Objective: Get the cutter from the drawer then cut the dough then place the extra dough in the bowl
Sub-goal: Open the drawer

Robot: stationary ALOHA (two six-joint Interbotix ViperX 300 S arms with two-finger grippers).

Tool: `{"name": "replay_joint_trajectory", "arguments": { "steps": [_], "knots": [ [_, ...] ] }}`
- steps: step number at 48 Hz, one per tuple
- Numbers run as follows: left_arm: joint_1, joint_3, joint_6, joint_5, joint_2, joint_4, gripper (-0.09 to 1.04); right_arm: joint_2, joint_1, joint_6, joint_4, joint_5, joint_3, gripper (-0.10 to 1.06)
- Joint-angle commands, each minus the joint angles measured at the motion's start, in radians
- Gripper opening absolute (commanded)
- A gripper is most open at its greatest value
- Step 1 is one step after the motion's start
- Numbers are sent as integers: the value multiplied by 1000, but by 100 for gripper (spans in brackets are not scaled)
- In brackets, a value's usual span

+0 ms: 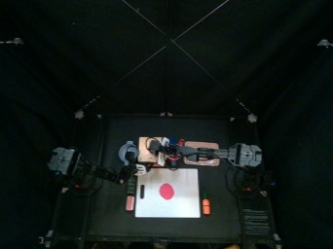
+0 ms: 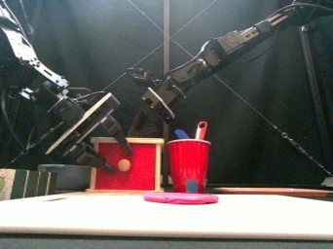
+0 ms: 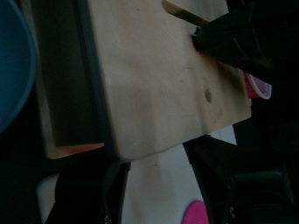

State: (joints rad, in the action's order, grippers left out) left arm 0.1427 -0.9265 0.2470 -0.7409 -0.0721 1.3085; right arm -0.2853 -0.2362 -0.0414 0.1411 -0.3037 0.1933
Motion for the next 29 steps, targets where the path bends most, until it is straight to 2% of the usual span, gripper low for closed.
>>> {"name": "replay_joint_trajectory", "arguments": {
  "steps": [1, 12, 29],
  "knots": [
    [-23, 21, -2, 6, -3, -9, 83, 3, 3, -2, -2, -21, 14, 5],
    [-38, 26, 2, 28, -18, -21, 80, 0, 3, -2, -2, -21, 15, 5],
    [-38, 29, 0, 28, -37, -25, 66, -3, 6, -2, -2, -23, 15, 5]
  ]
}}
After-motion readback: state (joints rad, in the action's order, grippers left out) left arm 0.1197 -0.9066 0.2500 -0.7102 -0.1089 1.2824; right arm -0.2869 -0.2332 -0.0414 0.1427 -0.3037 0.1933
